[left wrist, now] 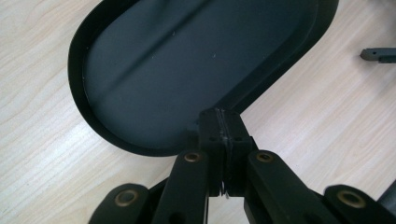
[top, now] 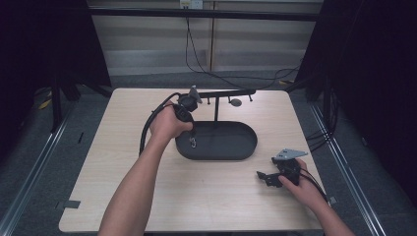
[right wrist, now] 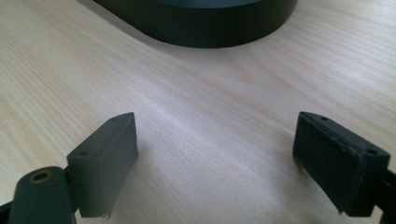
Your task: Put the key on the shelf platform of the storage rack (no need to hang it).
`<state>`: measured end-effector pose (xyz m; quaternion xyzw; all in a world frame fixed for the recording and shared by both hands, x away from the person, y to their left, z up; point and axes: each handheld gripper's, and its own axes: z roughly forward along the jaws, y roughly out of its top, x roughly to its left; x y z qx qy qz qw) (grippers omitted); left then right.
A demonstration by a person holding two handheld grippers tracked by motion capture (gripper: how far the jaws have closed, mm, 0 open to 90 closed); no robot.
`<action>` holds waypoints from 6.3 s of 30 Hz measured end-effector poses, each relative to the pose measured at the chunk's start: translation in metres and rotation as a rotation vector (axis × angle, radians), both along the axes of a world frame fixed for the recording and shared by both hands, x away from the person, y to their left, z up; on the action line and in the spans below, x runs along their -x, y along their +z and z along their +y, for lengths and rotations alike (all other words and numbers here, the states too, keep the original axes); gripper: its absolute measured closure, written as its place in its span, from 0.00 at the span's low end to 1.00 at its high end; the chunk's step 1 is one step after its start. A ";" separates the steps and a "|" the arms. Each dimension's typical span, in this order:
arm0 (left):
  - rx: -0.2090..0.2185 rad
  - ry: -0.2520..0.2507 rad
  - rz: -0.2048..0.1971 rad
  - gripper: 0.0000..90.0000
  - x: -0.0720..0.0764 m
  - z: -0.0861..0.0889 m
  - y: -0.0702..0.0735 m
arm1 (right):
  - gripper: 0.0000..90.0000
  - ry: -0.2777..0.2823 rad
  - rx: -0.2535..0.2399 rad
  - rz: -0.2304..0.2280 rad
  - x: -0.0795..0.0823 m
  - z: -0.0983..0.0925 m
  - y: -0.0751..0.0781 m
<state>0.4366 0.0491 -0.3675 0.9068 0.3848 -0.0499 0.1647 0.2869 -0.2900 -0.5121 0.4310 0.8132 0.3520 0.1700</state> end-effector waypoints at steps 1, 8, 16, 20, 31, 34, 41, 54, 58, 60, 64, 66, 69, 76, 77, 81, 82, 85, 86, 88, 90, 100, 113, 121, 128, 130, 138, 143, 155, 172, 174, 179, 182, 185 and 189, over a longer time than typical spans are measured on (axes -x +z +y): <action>-0.006 -0.005 0.001 0.99 -0.001 -0.001 -0.002 | 0.15 0.000 0.000 0.000 0.000 0.000 0.000; -0.012 -0.010 -0.005 0.99 -0.004 -0.008 -0.010 | 0.15 -0.001 -0.001 0.001 0.000 0.000 0.000; -0.021 -0.023 -0.008 0.99 -0.005 -0.016 -0.020 | 0.15 0.001 -0.001 0.000 0.000 0.000 0.000; -0.024 -0.037 -0.018 0.99 -0.006 -0.020 -0.024 | 0.15 0.001 -0.001 0.000 0.000 0.000 0.000; -0.041 -0.039 -0.030 0.98 -0.006 -0.022 -0.035 | 0.15 0.002 -0.002 0.000 0.000 0.000 0.000; -0.043 -0.040 -0.039 0.98 -0.006 -0.022 -0.039 | 0.15 0.002 -0.002 0.000 0.000 0.000 0.000; -0.039 -0.037 -0.056 0.97 -0.004 -0.022 -0.042 | 0.15 0.003 -0.003 0.000 0.000 0.000 0.000; -0.027 -0.026 -0.062 0.94 -0.002 -0.018 -0.045 | 0.15 0.004 -0.001 -0.001 0.000 0.000 0.000; -0.019 -0.024 -0.066 0.91 0.000 -0.016 -0.044 | 0.15 0.004 -0.001 -0.001 0.000 0.000 0.000; -0.016 -0.022 -0.072 0.89 0.001 -0.015 -0.043 | 0.15 0.004 -0.001 -0.001 0.000 0.000 0.000; -0.008 -0.014 -0.071 0.87 0.002 -0.014 -0.041 | 0.15 0.004 -0.001 -0.001 0.000 0.000 0.000; -0.008 -0.018 -0.083 0.85 0.002 -0.012 -0.040 | 0.15 0.004 -0.001 -0.001 0.000 0.000 0.000; 0.004 -0.001 -0.086 0.81 0.003 -0.010 -0.040 | 0.15 0.004 -0.001 -0.001 0.000 0.000 0.000; 0.012 0.007 -0.093 0.73 0.005 -0.004 -0.040 | 0.15 0.004 -0.001 -0.001 0.000 0.000 0.000; 0.012 0.004 -0.095 0.71 0.005 -0.004 -0.040 | 0.15 0.005 -0.001 -0.002 0.000 0.000 0.000; 0.018 0.010 -0.099 0.64 0.008 -0.002 -0.040 | 0.15 0.005 -0.001 -0.002 0.000 0.000 0.000; 0.022 0.012 -0.103 0.63 0.008 -0.002 -0.040 | 0.15 0.004 -0.001 -0.001 0.000 0.000 0.000; 0.026 0.013 -0.108 0.59 0.009 0.000 -0.040 | 0.15 0.004 -0.001 -0.002 0.000 0.000 0.000; 0.027 0.009 -0.109 0.59 0.010 0.001 -0.039 | 0.15 0.004 -0.001 -0.001 0.000 0.000 0.000; 0.023 0.008 -0.114 0.57 0.011 0.003 -0.037 | 0.15 0.005 0.000 -0.002 0.000 0.000 0.000; 0.026 0.014 -0.122 0.55 0.012 0.006 -0.036 | 0.15 0.005 0.000 -0.002 0.000 0.000 0.000; 0.026 0.012 -0.148 0.50 0.019 0.019 -0.030 | 0.15 0.003 -0.001 0.000 0.000 0.000 0.000; 0.028 0.021 -0.151 0.48 0.026 0.040 -0.034 | 0.15 0.004 0.000 0.001 0.000 0.000 0.000; 0.038 0.044 -0.160 0.46 0.032 0.058 -0.038 | 0.15 0.005 0.001 0.001 0.000 0.000 0.000; 0.038 0.057 -0.160 0.43 0.035 0.071 -0.040 | 0.15 0.004 0.000 0.001 0.000 0.000 0.000; 0.042 0.063 -0.163 0.43 0.036 0.074 -0.041 | 0.15 0.004 0.000 0.001 0.000 0.000 0.000; 0.041 0.077 -0.164 0.40 0.039 0.089 -0.043 | 0.15 0.005 0.001 0.001 0.000 0.000 0.000; 0.045 0.081 -0.169 0.37 0.042 0.098 -0.044 | 0.15 0.005 0.001 0.000 0.000 0.000 0.000; 0.049 0.094 -0.181 0.31 0.047 0.115 -0.048 | 0.15 0.004 0.001 0.001 0.000 0.000 0.000; 0.057 0.117 -0.166 0.29 0.055 0.140 -0.059 | 0.15 0.004 0.001 0.001 0.000 0.000 0.000; 0.052 0.114 -0.166 0.29 0.056 0.142 -0.061 | 0.15 0.004 0.000 0.002 0.000 0.000 0.000; 0.052 0.121 -0.163 0.29 0.059 0.147 -0.064 | 0.15 0.004 0.000 0.001 0.000 0.000 0.000; 0.049 0.118 -0.161 0.29 0.061 0.151 -0.067 | 0.15 0.004 0.001 0.001 0.000 0.000 0.000; 0.052 0.119 -0.155 0.29 0.062 0.153 -0.070 | 0.15 0.004 0.000 0.001 0.000 0.000 0.000; 0.056 0.128 -0.161 0.29 0.065 0.156 -0.074 | 0.15 0.005 0.001 0.000 0.000 0.000 0.000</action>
